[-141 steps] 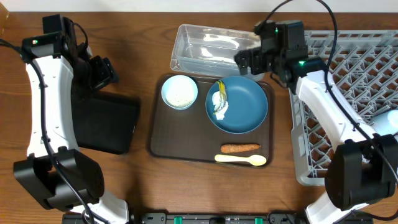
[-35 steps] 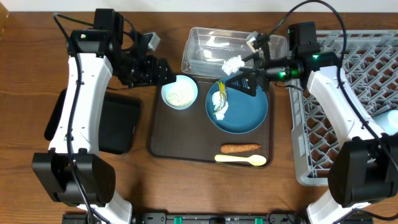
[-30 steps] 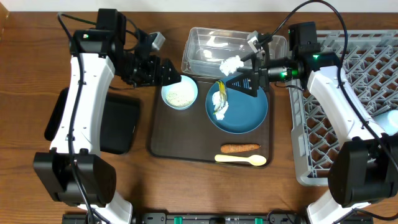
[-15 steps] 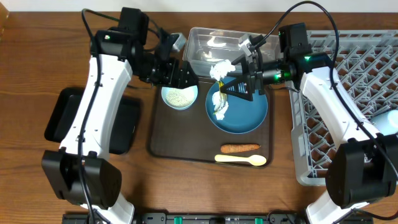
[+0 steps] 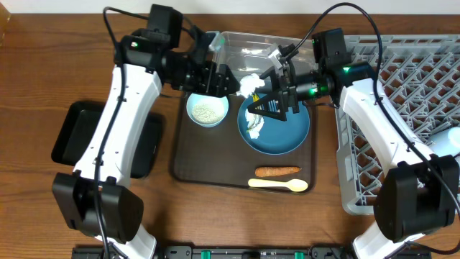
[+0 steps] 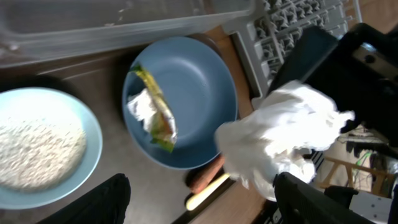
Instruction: Sort waste into correct bins and load items into the dishwasher rack
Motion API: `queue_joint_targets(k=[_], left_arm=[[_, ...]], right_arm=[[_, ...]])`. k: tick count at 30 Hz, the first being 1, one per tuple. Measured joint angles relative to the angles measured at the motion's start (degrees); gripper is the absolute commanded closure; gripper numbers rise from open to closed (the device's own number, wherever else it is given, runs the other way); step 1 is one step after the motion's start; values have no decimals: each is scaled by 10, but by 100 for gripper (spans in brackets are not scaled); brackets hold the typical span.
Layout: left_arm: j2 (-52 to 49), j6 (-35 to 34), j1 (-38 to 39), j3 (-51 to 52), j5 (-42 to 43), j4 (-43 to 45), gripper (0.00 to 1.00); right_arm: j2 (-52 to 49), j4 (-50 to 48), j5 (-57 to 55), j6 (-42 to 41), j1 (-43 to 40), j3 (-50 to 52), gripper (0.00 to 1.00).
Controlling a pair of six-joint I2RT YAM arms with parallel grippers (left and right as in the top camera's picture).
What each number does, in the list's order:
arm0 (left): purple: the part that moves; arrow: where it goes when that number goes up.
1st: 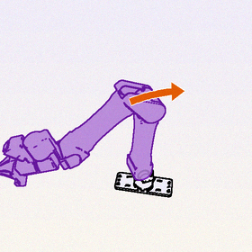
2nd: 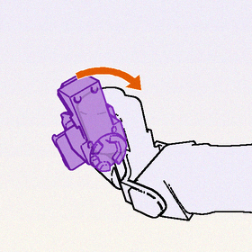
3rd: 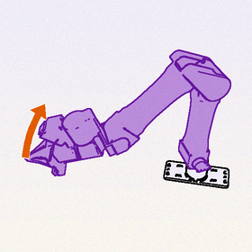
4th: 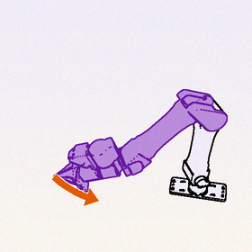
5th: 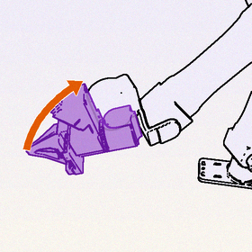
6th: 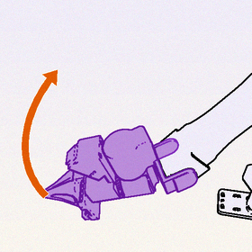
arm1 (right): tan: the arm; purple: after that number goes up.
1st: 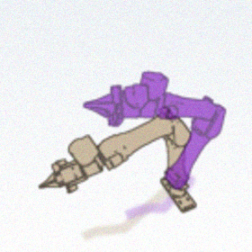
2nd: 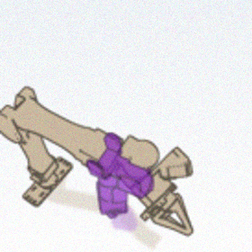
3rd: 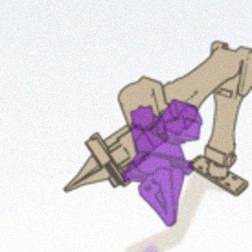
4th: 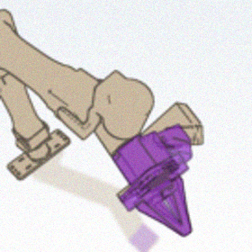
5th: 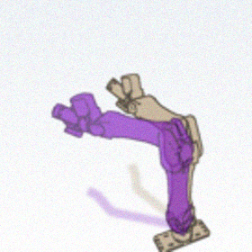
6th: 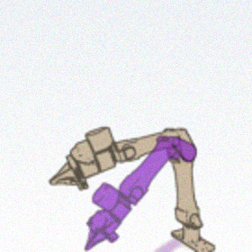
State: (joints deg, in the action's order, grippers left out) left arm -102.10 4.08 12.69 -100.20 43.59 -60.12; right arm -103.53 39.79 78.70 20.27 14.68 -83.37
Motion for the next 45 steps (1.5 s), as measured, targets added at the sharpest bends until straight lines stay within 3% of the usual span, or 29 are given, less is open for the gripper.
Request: queue_joint_targets(k=[7, 10, 21, 24, 27, 31, 34, 45], left_arm=[[0, -13, 26, 0, 0, 21, 25], [0, -15, 28, 0, 0, 21, 34], [0, -27, 29, 0, 0, 16, 49], [0, -28, 31, 0, 0, 16, 58], [0, -30, 36, 0, 3, 17, 75], [0, -28, 42, 0, 7, 21, 81], [0, -29, 42, 0, 7, 21, 94], [0, -28, 42, 0, -10, 16, 94]], right_arm=[[0, 0, 6, -2, 2, 0, 1], [0, 0, 9, -2, 2, 0, 1], [0, -1, 3, -2, 2, 0, 1], [0, -1, 2, -2, 2, 0, 1], [0, -1, 1, -3, 2, 0, 1], [0, -1, -1, -6, 2, 0, 1], [0, -1, -3, -8, 2, 0, 1], [0, -2, -16, -9, 2, 0, 1]])
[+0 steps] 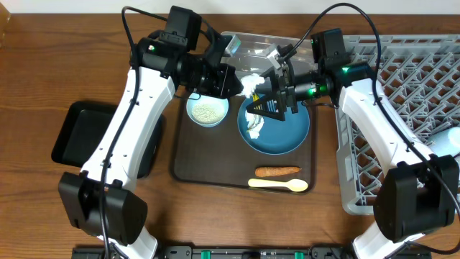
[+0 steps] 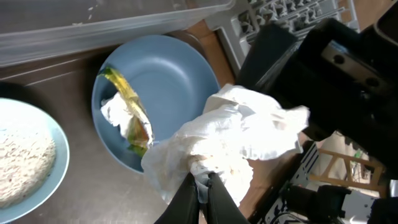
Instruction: Sort waste into correct bins and load items into the dishwasher rack
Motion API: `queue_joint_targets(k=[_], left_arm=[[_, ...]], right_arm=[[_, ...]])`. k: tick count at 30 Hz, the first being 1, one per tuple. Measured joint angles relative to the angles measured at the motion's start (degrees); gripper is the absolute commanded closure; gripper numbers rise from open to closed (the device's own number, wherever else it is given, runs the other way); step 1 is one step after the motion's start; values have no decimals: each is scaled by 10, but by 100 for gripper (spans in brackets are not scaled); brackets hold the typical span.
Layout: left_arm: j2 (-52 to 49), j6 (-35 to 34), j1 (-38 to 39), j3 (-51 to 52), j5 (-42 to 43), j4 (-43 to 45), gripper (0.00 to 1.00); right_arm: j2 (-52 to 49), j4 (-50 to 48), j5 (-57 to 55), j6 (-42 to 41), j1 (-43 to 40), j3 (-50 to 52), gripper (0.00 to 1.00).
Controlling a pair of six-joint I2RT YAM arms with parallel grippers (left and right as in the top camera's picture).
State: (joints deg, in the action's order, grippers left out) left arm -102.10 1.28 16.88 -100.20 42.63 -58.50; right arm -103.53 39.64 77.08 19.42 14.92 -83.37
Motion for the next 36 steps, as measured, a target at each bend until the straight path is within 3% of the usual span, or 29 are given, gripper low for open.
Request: queue_joint_targets(k=[18, 36], left_arm=[[0, 0, -62, 0, -15, -17, 94], [0, 0, -63, 0, -15, -17, 94]], right_arm=[[0, -1, -50, -25, -14, 0, 1], [0, -1, -51, -25, -16, 0, 1]])
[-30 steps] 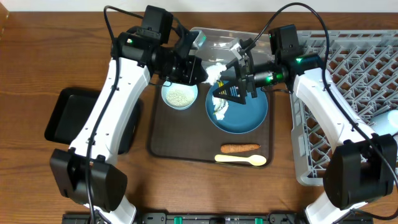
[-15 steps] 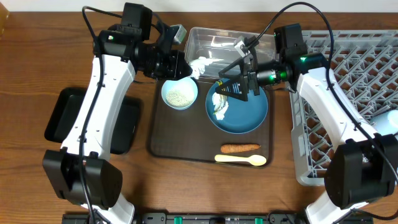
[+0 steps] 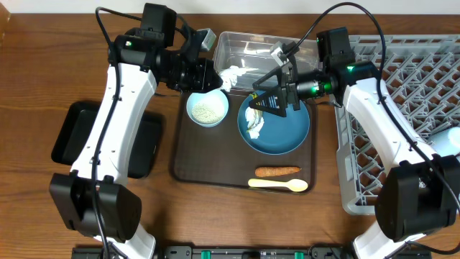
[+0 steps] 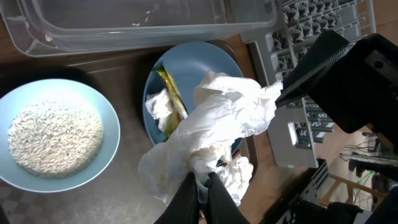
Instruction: Sort waste into correct bins and load items into the dishwasher rack
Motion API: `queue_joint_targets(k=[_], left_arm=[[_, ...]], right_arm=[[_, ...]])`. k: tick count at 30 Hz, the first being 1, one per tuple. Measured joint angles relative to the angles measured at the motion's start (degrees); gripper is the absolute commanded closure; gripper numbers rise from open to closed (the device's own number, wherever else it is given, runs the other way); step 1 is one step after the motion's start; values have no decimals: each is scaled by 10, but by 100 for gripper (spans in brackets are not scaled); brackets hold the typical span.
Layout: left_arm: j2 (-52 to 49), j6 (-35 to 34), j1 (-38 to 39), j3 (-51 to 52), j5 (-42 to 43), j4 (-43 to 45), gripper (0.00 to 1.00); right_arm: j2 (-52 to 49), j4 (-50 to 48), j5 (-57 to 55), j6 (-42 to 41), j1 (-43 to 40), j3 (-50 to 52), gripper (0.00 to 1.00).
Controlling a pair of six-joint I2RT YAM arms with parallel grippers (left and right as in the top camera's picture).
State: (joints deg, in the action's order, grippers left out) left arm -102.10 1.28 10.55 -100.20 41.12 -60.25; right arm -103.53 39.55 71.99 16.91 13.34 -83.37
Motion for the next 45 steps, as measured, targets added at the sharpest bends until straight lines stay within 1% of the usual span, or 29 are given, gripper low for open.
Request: queue_joint_targets(k=[8, 9, 12, 18, 21, 27, 30, 32, 38, 40, 45], left_arm=[[0, 0, 0, 0, 0, -2, 94], [0, 0, 0, 0, 0, -2, 94], [0, 0, 0, 0, 6, -2, 94], [0, 0, 2, 0, 23, -3, 94], [0, 0, 10, 0, 24, -6, 94], [0, 0, 38, 0, 25, -5, 94], [0, 0, 45, 0, 26, -3, 94], [0, 0, 46, 0, 27, -3, 94], [0, 0, 46, 0, 27, -2, 91], [0, 0, 46, 0, 27, -2, 91], [0, 0, 46, 0, 27, -2, 91]], right_arm=[[0, 0, -43, -27, 0, 0, 1], [0, -1, -53, -33, 0, 0, 2], [0, -11, -91, -61, 0, 0, 11], [0, -43, -138, -106, 1, 0, 20], [0, -64, -150, -126, 4, 0, 20], [0, -74, -173, -153, 11, 0, 20], [0, -75, -177, -159, 21, 0, 23], [0, -75, -178, -163, 26, 0, 28], [0, -77, -180, -165, 35, 0, 62], [0, -78, -180, -168, 40, 0, 70], [0, -91, -164, -171, 42, 0, 71]])
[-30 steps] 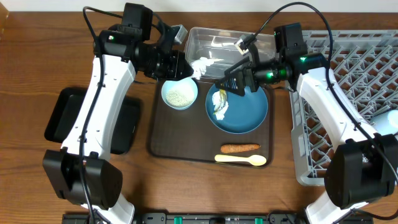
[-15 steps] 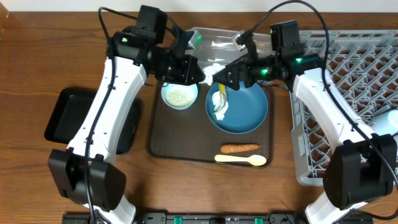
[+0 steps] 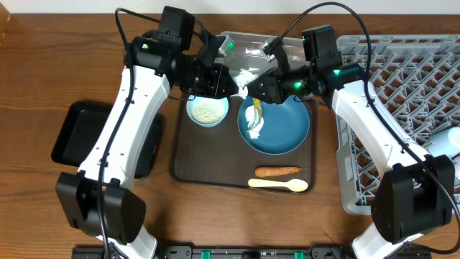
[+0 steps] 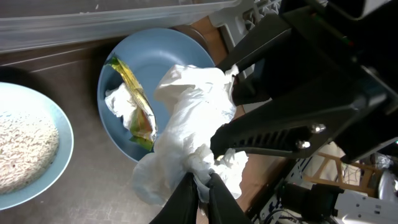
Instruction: Sort waste into correct bins and load items into the dishwasher rack
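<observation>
A crumpled white tissue (image 3: 243,78) (image 4: 193,118) hangs over the near edge of the blue plate (image 3: 284,133) (image 4: 168,56), with my left gripper (image 3: 231,83) (image 4: 200,186) shut on its lower part. My right gripper (image 3: 257,85) (image 4: 224,102) is open, its two black fingers spread on either side of the same tissue. A yellow-green wrapper (image 3: 255,119) (image 4: 134,106) and a scrap of tissue lie on the plate.
A bowl of rice (image 3: 208,111) (image 4: 25,143), a carrot (image 3: 277,171) and a pale spoon (image 3: 278,185) share the brown tray (image 3: 194,165). Behind the tray stands a clear bin (image 3: 251,47), at the left a black bin (image 3: 79,133), at the right the grey dishwasher rack (image 3: 417,86).
My left gripper has moved right with the tissue, from beside the rice bowl to the plate's edge. The right gripper has come left, so its open fingers now flank the tissue.
First the right gripper held the tissue over the plate while my left gripper stood open beside it. Then the left gripper was shut on the tissue. It then held the tissue near the rice bowl, away from the open right gripper. Now both meet at the tissue again.
</observation>
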Motion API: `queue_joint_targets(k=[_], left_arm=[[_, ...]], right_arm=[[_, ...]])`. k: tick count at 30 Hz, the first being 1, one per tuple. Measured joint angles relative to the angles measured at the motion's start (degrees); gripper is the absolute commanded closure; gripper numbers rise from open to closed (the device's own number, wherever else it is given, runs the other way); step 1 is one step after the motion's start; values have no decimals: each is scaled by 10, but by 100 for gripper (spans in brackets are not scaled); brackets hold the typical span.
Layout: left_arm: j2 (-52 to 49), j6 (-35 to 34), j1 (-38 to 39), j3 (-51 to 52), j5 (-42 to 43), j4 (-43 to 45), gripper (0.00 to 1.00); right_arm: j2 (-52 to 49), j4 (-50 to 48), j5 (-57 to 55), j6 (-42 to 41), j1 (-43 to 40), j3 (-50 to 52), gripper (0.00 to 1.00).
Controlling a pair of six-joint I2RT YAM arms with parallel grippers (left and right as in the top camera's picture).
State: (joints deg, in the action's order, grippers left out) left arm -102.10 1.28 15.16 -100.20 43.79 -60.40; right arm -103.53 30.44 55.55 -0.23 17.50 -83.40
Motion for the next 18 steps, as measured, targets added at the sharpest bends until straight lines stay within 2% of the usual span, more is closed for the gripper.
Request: queue_joint_targets(k=[3, 7, 10, 13, 18], left_arm=[[0, 0, 0, 0, 0, 0, 91], [0, 0, 0, 0, 0, 0, 91], [0, 0, 0, 0, 0, 0, 89], [0, 3, 0, 0, 0, 0, 69], [0, 0, 0, 0, -25, -2, 58]], right_arm=[[0, -19, 27, 0, 0, 0, 77], [0, -38, 59, 1, 0, 0, 98], [0, -37, 68, -2, 0, 0, 99], [0, -37, 70, -2, 0, 0, 99], [0, -37, 63, -2, -1, 0, 98]])
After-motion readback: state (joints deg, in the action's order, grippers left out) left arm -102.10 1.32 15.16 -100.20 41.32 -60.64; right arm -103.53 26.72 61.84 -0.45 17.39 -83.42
